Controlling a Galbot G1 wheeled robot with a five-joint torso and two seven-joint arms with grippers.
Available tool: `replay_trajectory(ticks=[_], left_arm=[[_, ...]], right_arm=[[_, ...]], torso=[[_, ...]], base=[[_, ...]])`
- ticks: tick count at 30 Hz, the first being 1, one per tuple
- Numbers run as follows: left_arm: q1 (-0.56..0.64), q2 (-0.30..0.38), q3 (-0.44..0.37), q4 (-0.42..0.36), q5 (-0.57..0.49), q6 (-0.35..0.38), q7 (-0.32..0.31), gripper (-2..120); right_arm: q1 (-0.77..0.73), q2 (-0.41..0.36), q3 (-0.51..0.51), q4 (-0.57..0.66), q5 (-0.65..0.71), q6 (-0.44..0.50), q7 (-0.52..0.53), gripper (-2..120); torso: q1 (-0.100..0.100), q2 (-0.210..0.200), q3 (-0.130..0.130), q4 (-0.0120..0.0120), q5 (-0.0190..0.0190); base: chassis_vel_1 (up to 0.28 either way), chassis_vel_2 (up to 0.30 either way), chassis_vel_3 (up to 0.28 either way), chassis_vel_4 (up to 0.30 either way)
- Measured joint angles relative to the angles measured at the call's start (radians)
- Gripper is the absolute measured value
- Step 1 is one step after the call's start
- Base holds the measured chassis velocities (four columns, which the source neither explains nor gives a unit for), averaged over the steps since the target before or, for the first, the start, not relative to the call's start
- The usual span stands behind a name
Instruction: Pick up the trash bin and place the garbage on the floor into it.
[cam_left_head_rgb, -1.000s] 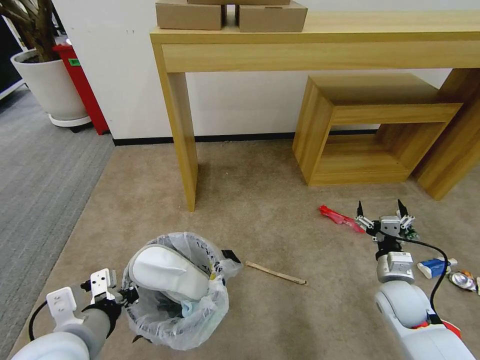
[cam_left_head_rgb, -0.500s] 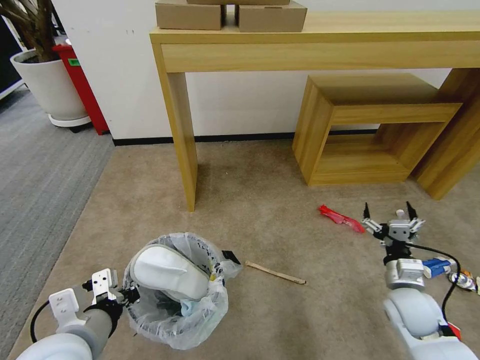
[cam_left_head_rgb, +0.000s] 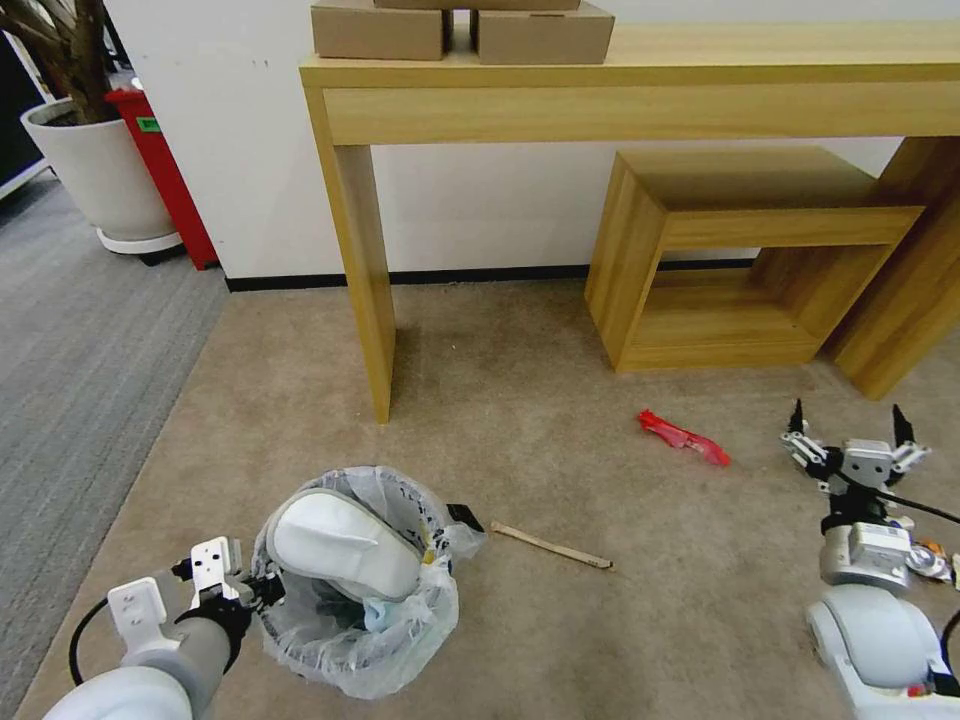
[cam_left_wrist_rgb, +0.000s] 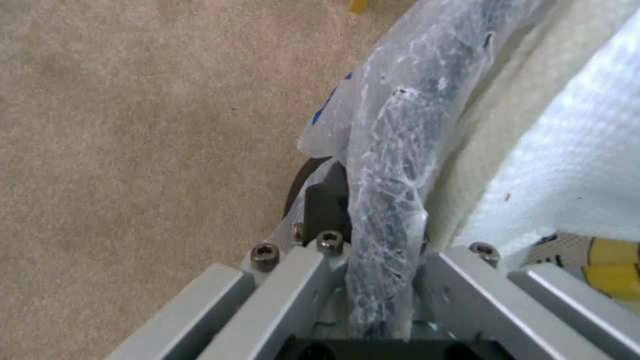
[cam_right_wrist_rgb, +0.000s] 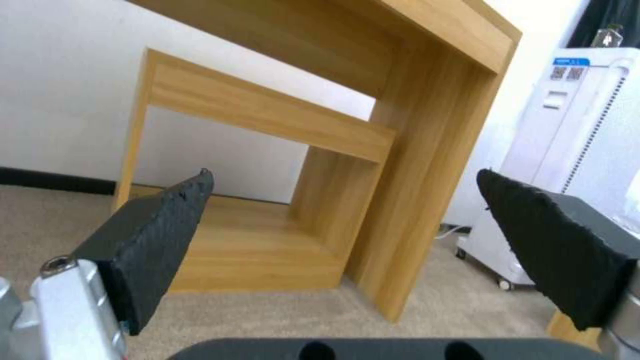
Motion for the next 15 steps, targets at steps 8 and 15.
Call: replay_trajectory(ticks=[8,15], left_arm=[[-0.008,0.007,0.014,0.006,0.003,-0.001,0.002,0],[-0.019,0.020,0.007,0.002,-0.028,-0.001,-0.014,0]], right_arm=[[-0.014,-0.083,-0.023,-0.011,0.051,0.047,-0.114,100],[0.050,-0.269,-0.112,-0.107,0.090,0.117,-0.314,100]], torso=[[0.000,0.000,0.000,0.0000,0.0002],[0.000,0.000,0.000,0.0001,0.0000]], base=[[0.000,0.000,0.000,0.000],[0.000,0.000,0.000,0.000]])
